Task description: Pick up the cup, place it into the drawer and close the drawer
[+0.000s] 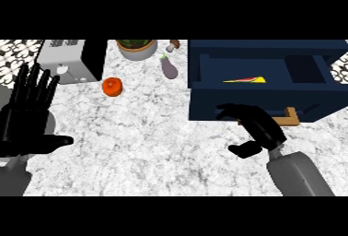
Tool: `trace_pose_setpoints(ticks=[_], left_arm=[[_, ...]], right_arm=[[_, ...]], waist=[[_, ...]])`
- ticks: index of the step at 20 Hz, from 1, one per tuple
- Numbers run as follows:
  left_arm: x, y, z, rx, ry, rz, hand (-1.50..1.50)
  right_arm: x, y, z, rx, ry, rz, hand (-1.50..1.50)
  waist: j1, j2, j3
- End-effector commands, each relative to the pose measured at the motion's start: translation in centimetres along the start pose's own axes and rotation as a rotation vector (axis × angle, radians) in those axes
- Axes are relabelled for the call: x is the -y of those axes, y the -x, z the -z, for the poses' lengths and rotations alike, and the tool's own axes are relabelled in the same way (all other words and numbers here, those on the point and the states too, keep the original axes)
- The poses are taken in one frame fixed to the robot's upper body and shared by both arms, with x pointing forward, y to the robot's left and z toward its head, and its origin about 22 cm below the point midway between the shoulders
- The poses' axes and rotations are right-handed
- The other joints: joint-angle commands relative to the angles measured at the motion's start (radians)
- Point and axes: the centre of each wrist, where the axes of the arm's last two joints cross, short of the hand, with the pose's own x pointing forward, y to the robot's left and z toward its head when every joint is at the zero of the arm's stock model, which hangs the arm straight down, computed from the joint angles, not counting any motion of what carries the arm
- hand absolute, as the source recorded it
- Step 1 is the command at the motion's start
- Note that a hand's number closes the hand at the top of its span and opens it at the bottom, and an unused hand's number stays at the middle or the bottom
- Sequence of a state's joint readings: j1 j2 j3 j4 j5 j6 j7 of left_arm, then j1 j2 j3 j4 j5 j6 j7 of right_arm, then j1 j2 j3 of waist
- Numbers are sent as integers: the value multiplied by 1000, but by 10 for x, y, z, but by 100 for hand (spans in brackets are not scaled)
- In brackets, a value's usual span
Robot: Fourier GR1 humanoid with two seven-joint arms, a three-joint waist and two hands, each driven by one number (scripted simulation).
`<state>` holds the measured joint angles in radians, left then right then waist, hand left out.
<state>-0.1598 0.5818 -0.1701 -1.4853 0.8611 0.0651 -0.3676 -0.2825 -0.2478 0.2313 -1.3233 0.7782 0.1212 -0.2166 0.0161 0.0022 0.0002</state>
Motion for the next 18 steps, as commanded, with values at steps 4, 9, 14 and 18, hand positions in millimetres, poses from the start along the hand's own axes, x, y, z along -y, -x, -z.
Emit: trace_pose_setpoints(ticks=[4, 9, 14, 18], left_arm=[[-27, -5, -11, 11, 3, -10, -150], [-27, -6, -28, -1, 3, -11, -150], [-31, 1, -7, 11, 24, -6, -150], [-25, 7, -20, 3, 41, -33, -150]], right_arm=[[-20, 16, 44, -14, -56, -2, -150], [-10, 47, 58, -46, -58, 33, -150], [-2, 65, 74, -41, -66, 90, -150], [44, 72, 87, -85, -77, 75, -150]], waist=[[-3, 0, 0], [2, 1, 0], [15, 11, 1], [36, 15, 1]])
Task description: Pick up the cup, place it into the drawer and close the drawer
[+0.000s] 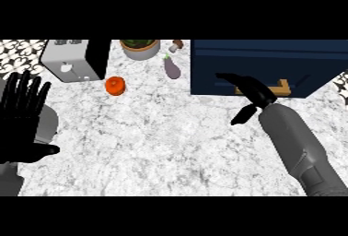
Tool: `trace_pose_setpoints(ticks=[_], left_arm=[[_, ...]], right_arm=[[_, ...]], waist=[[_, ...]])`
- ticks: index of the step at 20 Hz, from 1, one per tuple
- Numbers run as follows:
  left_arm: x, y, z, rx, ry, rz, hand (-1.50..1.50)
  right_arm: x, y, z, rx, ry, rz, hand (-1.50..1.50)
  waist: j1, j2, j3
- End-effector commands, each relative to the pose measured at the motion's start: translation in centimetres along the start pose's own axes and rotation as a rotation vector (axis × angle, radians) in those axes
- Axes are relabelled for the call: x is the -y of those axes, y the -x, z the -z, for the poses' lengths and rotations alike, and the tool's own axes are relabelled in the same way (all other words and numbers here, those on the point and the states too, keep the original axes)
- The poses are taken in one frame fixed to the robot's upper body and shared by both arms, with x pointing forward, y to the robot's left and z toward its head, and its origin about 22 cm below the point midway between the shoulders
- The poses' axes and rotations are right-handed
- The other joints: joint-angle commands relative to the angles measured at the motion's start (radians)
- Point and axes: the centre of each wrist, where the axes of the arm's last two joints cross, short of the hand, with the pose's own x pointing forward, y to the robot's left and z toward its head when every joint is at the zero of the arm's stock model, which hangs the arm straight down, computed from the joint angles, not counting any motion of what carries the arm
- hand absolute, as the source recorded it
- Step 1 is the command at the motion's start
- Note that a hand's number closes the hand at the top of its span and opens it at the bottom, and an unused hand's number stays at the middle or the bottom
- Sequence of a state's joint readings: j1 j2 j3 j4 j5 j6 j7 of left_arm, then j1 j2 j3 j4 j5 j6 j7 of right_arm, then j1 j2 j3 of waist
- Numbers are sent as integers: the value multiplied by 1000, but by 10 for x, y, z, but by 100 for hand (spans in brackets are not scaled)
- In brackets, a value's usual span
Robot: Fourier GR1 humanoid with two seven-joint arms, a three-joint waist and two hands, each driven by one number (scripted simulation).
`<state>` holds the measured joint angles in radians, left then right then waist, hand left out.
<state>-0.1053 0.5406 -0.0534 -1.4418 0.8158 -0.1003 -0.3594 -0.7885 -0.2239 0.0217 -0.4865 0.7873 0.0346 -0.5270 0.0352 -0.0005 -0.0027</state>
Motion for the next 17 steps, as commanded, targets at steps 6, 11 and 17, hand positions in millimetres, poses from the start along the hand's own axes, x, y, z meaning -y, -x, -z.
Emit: trace_pose_setpoints(ticks=[6, 11, 17], left_arm=[[16, 10, 3, -28, 58, -19, -150], [8, 13, -2, 2, 47, 3, -150], [12, 14, 6, 7, 60, 8, -150]], right_arm=[[61, 13, 4, -100, 15, 4, -150], [66, 27, -9, -108, 26, 13, -150], [72, 26, -8, -101, 25, 24, -150]], waist=[[42, 33, 6], [57, 40, 6], [56, 43, 6]])
